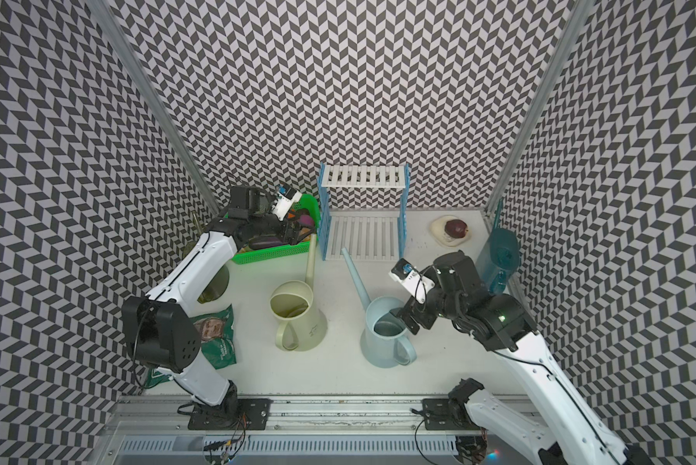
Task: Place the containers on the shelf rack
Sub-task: 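Adjust the shelf at the center of the board, then pick up a container from the center of the board.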
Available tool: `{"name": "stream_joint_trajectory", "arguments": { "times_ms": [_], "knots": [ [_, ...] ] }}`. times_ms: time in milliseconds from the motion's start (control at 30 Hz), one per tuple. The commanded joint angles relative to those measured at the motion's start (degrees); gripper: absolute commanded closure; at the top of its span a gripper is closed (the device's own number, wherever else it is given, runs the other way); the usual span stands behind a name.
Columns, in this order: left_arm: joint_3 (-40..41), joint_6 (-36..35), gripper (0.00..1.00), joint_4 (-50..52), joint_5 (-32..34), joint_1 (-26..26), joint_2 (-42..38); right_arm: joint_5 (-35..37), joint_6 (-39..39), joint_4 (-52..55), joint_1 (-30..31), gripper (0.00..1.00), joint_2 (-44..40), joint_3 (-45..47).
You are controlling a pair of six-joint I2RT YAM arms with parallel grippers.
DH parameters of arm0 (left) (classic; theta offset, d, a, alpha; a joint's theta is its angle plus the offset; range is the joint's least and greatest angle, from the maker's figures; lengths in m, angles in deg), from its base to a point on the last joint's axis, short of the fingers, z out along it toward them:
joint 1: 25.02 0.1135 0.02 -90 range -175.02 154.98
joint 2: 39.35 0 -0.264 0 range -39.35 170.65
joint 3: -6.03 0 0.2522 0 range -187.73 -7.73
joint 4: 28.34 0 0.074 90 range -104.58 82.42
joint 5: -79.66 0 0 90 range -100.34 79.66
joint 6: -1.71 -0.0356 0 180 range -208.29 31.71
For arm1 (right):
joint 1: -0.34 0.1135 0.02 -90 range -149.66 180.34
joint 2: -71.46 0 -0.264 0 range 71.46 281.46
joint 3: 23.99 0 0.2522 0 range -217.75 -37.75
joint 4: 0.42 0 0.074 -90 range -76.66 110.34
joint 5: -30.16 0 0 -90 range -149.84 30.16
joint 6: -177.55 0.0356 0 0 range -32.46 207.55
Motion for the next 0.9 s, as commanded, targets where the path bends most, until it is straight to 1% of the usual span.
{"name": "stream_joint_trajectory", "arguments": {
  "times_ms": [0,100,200,300,400,533,667,767,867],
  "knots": [
    [-1.56,-0.33,0.13,0.69,-0.81,-0.62,-1.92,1.63,0.54,5.56,3.18,0.01,0.39,-2.73],
    [-1.77,-0.47,0.13,0.69,-0.81,-0.75,-1.95,3.86,1.66,7.93,5.61,0.02,1.31,-2.47],
    [-1.84,-0.58,0.12,0.76,-1.03,-0.80,-2.25,4.09,1.77,9.36,6.64,0.01,1.05,-3.15],
    [-1.86,-0.97,0.12,1.09,-1.32,-1.66,-2.67,3.18,1.50,9.84,6.85,0.00,-0.11,-3.99],
    [-2.06,-2.08,0.12,1.72,-0.77,-3.43,-2.73,2.81,1.89,10.08,6.86,0.00,-0.10,-2.58],
    [-2.86,-2.36,0.12,2.18,0.26,-5.19,-2.44,4.16,2.42,10.40,6.94,0.00,0.69,-1.18],
    [-3.72,-1.79,0.12,2.18,0.24,-5.99,-1.68,7.42,4.06,9.08,6.94,0.00,1.26,-3.86],
    [-3.88,-1.39,0.12,2.17,0.26,-6.80,-1.16,8.10,6.36,7.24,6.94,0.02,2.24,-6.10],
    [-3.72,-1.44,0.12,2.23,0.24,-7.69,-0.91,8.47,7.62,6.94,6.94,0.07,4.06,-6.11]
  ]
}}
